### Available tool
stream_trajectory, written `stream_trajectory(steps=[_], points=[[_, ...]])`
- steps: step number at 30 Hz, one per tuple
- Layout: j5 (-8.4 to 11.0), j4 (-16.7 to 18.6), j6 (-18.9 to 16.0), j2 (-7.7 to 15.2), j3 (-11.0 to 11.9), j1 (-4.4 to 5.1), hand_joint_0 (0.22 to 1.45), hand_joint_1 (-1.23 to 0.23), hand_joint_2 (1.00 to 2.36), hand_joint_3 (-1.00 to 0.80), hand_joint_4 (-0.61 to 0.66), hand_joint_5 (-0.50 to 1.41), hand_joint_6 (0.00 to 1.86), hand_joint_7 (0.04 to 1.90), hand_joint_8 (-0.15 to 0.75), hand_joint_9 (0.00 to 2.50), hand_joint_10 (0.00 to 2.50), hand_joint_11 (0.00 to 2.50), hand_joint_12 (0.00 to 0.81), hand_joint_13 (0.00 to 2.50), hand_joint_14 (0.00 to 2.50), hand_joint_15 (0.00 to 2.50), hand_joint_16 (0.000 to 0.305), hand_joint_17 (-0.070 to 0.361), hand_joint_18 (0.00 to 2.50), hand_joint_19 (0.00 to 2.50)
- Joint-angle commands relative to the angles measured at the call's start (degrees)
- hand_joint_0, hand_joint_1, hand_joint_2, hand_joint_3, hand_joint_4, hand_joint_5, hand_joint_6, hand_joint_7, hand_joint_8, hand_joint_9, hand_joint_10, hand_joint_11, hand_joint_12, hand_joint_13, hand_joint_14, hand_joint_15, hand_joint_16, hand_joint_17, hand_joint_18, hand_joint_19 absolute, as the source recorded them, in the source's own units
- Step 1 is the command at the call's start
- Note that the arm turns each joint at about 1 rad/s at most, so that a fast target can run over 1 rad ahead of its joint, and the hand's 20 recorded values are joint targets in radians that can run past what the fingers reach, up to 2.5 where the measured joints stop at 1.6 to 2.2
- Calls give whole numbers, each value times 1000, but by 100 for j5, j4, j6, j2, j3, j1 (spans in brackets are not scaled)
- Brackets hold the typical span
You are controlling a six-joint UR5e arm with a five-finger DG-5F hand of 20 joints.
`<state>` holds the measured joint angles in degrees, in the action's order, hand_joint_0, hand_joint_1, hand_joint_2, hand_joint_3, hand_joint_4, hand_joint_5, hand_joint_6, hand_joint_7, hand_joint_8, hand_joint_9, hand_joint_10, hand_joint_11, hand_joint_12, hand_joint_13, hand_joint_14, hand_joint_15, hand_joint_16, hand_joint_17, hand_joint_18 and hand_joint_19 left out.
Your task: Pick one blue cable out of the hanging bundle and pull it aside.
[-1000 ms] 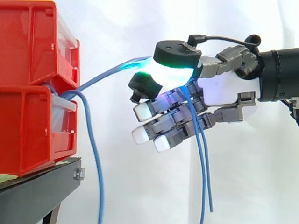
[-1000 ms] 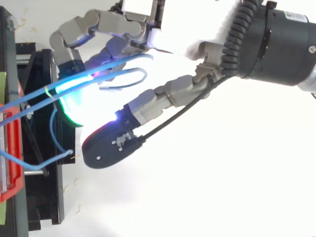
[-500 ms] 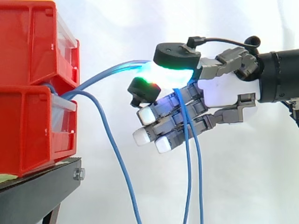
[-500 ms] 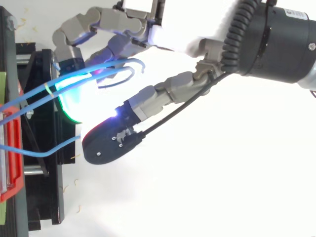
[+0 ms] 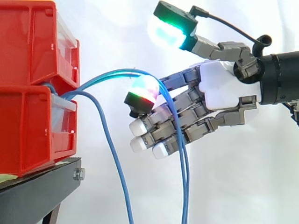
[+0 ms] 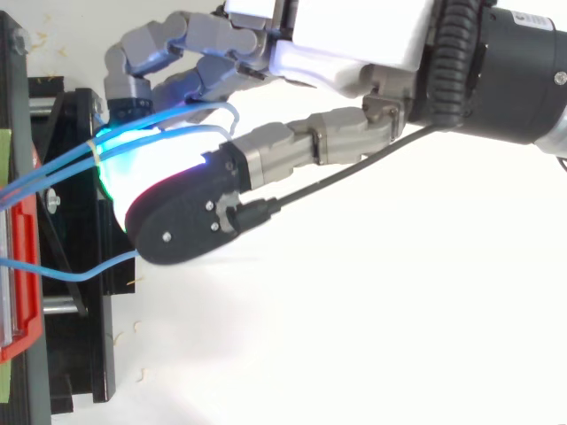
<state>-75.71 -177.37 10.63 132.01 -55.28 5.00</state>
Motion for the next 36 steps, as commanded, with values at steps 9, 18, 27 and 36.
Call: stream_trajectory(steps=[9,18,27,36], points=[[39,9,-18,0,0,-17,515,-262,1000,-500,163,-90,573,1366,305,690,13,463,422,438,11,323,58,131,305,510],[171,18,9,9,-9,-61,578,-557,1014,-265,171,-107,686,1251,305,726,12,500,408,478,11,320,54,122,378,507],[302,53,132,35,-35,-61,500,-360,1000,-500,192,-122,749,1181,326,752,13,531,434,501,11,328,59,132,417,515],[373,554,211,35,-369,18,584,-447,1019,-200,190,-140,750,1182,319,731,12,552,420,499,13,334,55,123,414,532]])
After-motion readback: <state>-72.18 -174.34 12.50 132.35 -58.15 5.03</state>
